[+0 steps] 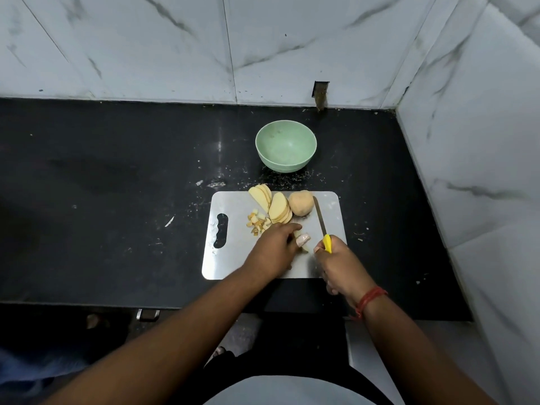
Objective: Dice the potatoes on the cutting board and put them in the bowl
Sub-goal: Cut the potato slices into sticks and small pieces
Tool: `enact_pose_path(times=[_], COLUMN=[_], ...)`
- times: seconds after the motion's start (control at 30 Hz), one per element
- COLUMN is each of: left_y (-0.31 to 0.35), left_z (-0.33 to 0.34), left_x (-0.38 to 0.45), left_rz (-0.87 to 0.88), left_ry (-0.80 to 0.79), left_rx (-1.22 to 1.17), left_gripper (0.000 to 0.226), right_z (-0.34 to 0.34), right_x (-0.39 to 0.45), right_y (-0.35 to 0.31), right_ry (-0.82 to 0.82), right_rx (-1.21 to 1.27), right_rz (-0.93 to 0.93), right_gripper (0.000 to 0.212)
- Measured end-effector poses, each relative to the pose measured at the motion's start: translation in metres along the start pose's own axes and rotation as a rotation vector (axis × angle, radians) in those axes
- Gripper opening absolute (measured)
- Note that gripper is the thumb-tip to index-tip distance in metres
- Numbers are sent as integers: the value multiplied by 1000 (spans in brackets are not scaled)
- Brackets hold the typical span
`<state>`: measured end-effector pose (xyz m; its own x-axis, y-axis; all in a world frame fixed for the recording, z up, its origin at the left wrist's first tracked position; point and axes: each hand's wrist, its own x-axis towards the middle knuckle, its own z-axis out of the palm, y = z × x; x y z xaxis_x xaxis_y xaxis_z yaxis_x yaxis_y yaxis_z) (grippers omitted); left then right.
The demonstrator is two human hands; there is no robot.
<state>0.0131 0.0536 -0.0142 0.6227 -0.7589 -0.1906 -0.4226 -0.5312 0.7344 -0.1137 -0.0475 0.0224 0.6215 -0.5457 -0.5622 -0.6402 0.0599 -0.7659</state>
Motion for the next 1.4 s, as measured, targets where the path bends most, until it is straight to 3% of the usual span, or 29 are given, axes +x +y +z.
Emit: enact_pose_path(times=[0.2, 0.3, 0.5, 0.8, 1.07, 1.4], left_y=[-14, -31, -52, -63, -68, -68], left_z=[0, 4, 8, 2, 2, 5], left_x=[-20, -23, -29, -31, -30, -30], left_rz=[335, 515, 562, 620, 637, 611], left_ry=[202, 191, 74, 47, 51, 77], left_rx=[462, 604, 613, 692, 730, 777], left_gripper=[48, 51, 61, 65, 63, 63], right_z=[3, 6, 16, 27, 33, 26], right_x=[-6, -7, -10, -3, 2, -11], right_y=[11, 13, 0, -9, -21, 10], right_ry=[-6, 9, 17, 2, -76, -100], right_rx=[-78, -300, -576, -741, -1005, -870], right_rz=[32, -37, -145, -77, 37, -21], right_gripper=[12, 14, 15, 18, 60, 30])
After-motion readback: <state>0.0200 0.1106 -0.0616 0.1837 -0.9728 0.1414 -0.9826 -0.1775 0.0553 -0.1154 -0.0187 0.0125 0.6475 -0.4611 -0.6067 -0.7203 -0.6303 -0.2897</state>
